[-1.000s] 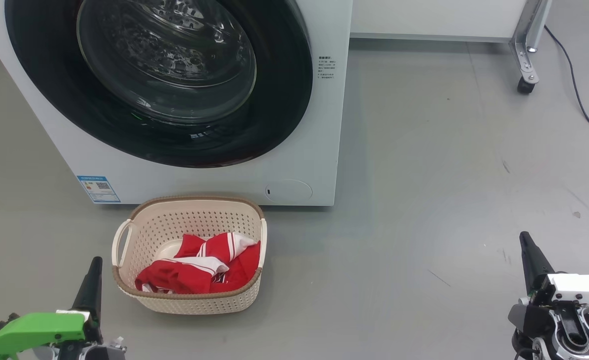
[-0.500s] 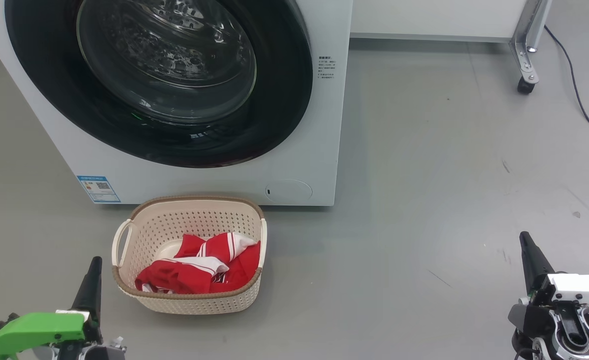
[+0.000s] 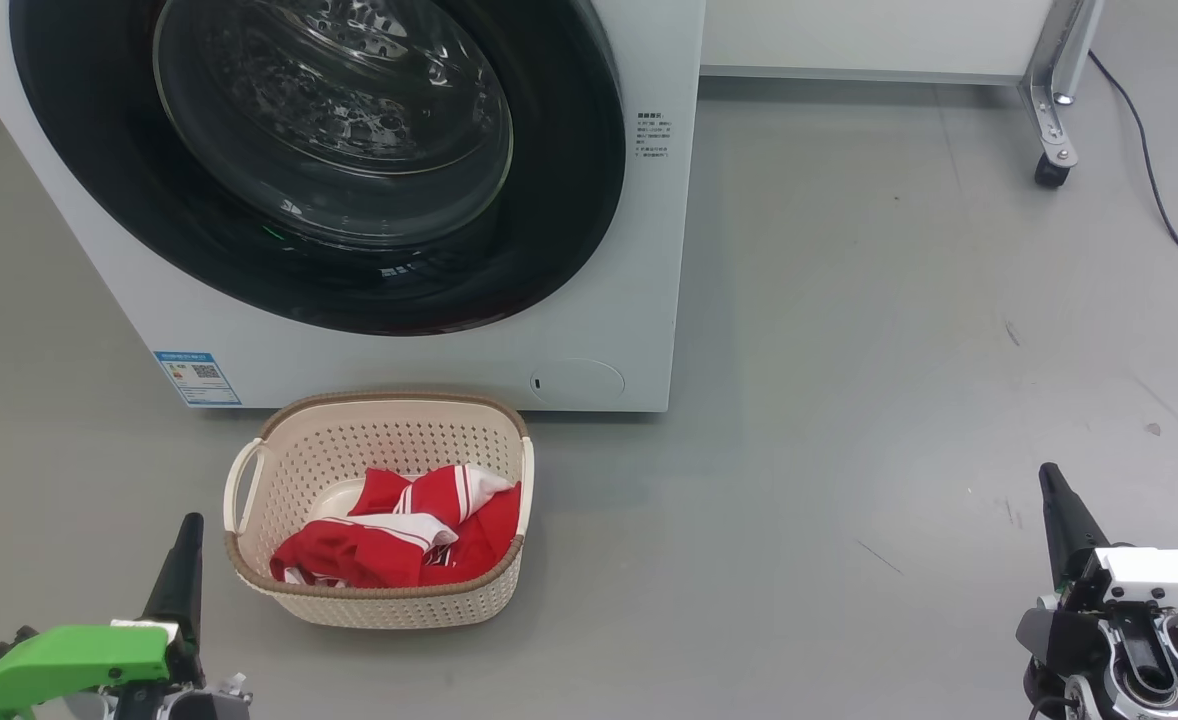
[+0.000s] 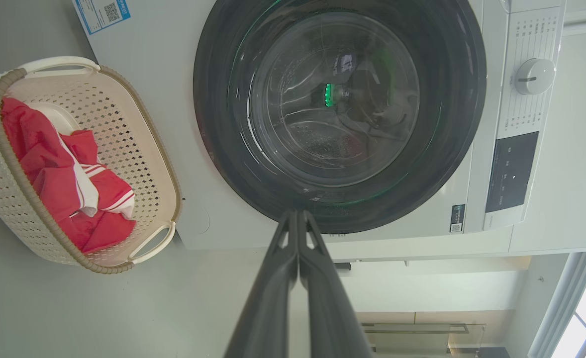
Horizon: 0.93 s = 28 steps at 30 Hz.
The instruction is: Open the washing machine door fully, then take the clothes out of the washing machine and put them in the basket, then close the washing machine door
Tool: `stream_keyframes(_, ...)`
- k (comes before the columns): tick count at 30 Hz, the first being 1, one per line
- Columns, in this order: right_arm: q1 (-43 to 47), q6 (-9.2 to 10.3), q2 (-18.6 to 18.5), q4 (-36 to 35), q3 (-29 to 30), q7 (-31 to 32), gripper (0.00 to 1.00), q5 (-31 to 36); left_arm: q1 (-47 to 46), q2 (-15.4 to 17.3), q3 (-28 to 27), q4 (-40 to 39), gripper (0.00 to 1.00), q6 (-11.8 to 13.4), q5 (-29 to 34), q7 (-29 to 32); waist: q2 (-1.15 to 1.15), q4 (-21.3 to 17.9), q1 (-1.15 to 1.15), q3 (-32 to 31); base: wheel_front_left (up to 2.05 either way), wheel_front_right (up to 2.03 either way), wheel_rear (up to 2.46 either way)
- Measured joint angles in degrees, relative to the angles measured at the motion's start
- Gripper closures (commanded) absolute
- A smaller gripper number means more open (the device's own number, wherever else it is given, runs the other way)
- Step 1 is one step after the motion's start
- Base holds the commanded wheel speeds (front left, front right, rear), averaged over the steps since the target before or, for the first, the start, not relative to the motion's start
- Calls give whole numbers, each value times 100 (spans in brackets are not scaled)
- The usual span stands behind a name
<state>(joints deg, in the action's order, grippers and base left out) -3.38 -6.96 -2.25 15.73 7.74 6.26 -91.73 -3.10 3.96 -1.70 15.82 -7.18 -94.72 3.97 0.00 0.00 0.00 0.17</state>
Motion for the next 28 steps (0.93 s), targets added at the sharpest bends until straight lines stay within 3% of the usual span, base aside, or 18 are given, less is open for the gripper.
stream_keyframes(28, 0, 0, 0, 0, 0, 0, 100, 0, 0, -2, -10, -7, 100, 0, 0, 1, 0, 0, 0, 0, 0, 0, 0)
